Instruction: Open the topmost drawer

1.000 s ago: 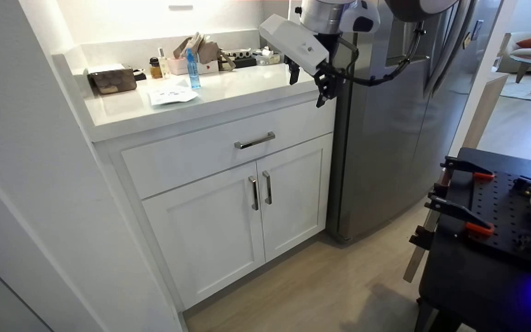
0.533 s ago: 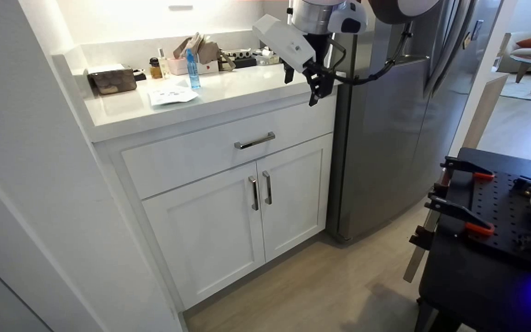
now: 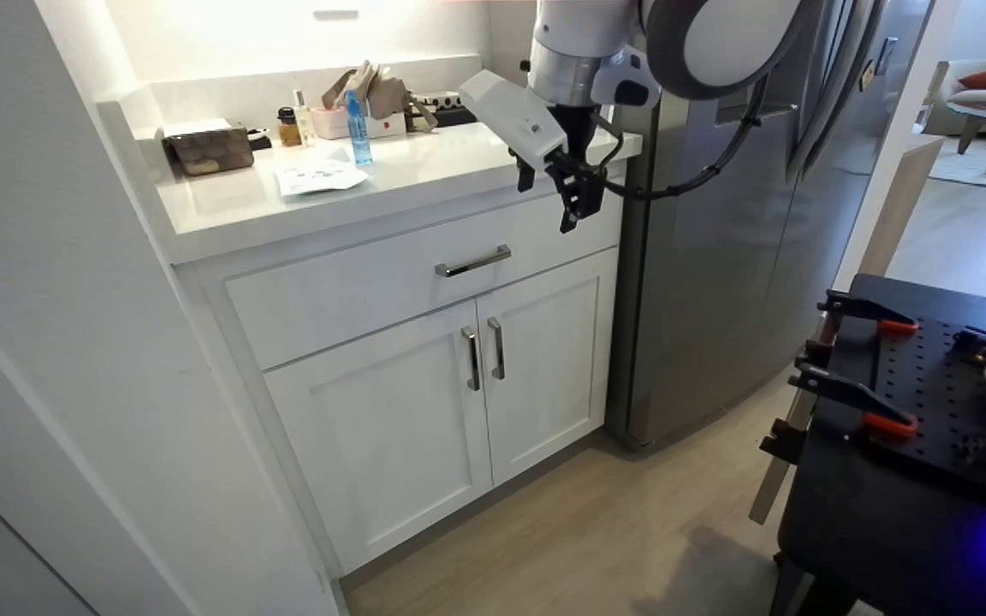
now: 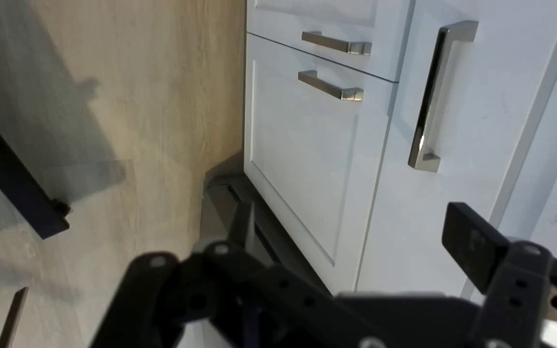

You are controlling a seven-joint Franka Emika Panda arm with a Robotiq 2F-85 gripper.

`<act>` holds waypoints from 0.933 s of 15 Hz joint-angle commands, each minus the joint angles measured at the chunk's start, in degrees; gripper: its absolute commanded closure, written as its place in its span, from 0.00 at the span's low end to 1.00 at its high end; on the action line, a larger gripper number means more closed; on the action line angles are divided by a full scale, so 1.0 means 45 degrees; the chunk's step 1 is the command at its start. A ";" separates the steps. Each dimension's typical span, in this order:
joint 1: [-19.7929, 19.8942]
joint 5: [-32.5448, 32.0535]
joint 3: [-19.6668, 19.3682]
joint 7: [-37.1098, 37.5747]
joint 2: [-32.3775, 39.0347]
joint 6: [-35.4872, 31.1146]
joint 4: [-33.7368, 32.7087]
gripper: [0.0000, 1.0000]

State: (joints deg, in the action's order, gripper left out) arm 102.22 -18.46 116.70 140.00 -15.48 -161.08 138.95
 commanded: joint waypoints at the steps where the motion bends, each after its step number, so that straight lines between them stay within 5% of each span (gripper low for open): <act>1: 0.3038 0.2109 0.2980 -0.1328 -0.2422 -0.1010 -0.1493 0.00; 3: 0.4656 0.2848 0.4419 -0.1808 -0.3669 -0.1281 -0.2749 0.00; 4: 0.4391 0.4743 0.4203 -0.3160 -0.4739 -0.1487 -0.3374 0.00; 7: 0.5174 0.6929 0.4501 -0.4711 -0.6588 -0.1205 -0.5339 0.00; 14: 0.5761 0.9350 0.4191 -0.5887 -0.9376 -0.0803 -0.8029 0.00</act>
State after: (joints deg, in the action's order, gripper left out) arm 127.14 20.15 136.37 115.46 -53.57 -166.25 107.67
